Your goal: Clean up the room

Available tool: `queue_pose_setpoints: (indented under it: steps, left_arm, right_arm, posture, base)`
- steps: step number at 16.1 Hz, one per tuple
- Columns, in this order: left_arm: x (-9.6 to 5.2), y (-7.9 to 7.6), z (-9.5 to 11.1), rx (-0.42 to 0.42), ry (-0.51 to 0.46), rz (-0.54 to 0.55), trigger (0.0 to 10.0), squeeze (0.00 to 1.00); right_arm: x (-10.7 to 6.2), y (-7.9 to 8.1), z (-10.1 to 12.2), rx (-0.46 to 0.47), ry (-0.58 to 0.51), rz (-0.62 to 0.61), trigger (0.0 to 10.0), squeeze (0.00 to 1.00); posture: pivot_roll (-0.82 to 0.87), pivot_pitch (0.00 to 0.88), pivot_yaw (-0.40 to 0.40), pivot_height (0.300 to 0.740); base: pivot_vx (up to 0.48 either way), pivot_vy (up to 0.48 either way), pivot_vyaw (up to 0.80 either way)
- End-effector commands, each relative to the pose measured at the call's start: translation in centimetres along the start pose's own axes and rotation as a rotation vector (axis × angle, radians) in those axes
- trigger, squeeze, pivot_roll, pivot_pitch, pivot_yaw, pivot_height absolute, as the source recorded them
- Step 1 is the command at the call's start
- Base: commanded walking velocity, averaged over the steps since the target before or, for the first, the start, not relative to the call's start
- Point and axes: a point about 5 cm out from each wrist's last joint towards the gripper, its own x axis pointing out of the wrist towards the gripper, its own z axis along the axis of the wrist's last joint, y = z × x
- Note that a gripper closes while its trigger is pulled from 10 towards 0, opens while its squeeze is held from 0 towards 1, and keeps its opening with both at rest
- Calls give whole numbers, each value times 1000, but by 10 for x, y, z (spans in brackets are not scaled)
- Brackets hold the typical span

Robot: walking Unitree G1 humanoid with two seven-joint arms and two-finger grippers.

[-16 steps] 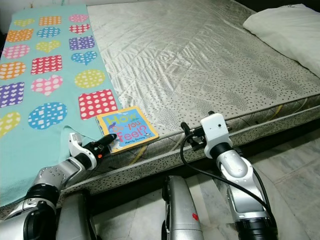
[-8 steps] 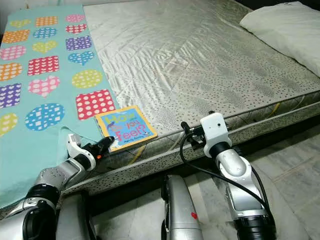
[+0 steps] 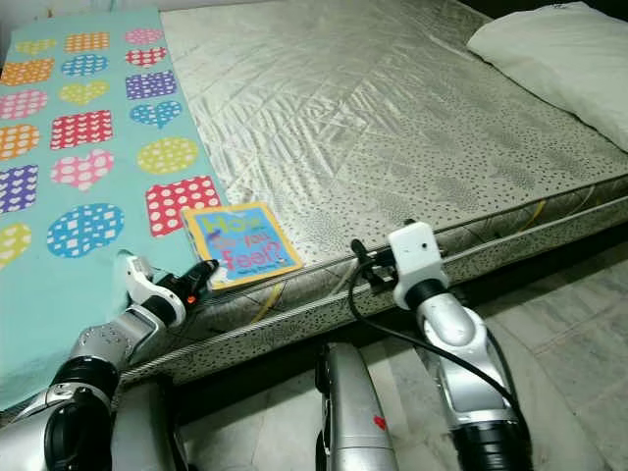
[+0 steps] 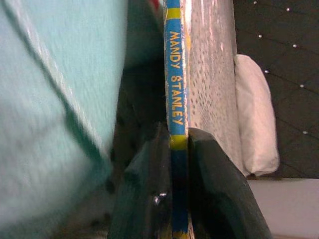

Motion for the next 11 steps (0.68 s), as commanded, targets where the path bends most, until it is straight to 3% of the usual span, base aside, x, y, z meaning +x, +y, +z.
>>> queue_pose_setpoints:
  steps: [1, 4, 6, 8, 10, 11]
  left_arm:
    - [-3, -7, 13, 146, -72, -20, 0, 0]
    - [-16, -23, 13, 193, -102, -101, 0, 0]
    - [-34, -41, 6, 290, -125, -151, 0, 0]
    - [-45, -50, 2, 326, -170, -164, 0, 0]
    - [-61, -61, -9, 488, -191, -138, 0, 0]
    - [-68, -66, -14, 523, -212, -111, 0, 0]
  right_arm:
    - [0, -1, 3, 26, -8, -14, 10000, 0]
    - [3, -1, 1, 120, 9, -44, 10000, 0]
    - [6, 1, 1, 183, 20, -56, 10000, 0]
    - [7, 4, 0, 216, 28, -62, 10000, 0]
    - [7, 4, -1, 319, 53, -103, 10000, 0]
    - [7, 3, -1, 367, 60, -121, 10000, 0]
  posture:
    - [-199, 59, -13, 487]
    - [-184, 36, -7, 487]
    - [-170, 20, -2, 487]
    - [-162, 10, 0, 487]
    - [-158, 0, 1, 487]
    - [-156, 0, 0, 487]
  base:
    - [0, 0, 0]
    - [0, 0, 0]
    - [0, 0, 0]
    - [0, 0, 0]
    - [0, 0, 0]
    - [0, 0, 0]
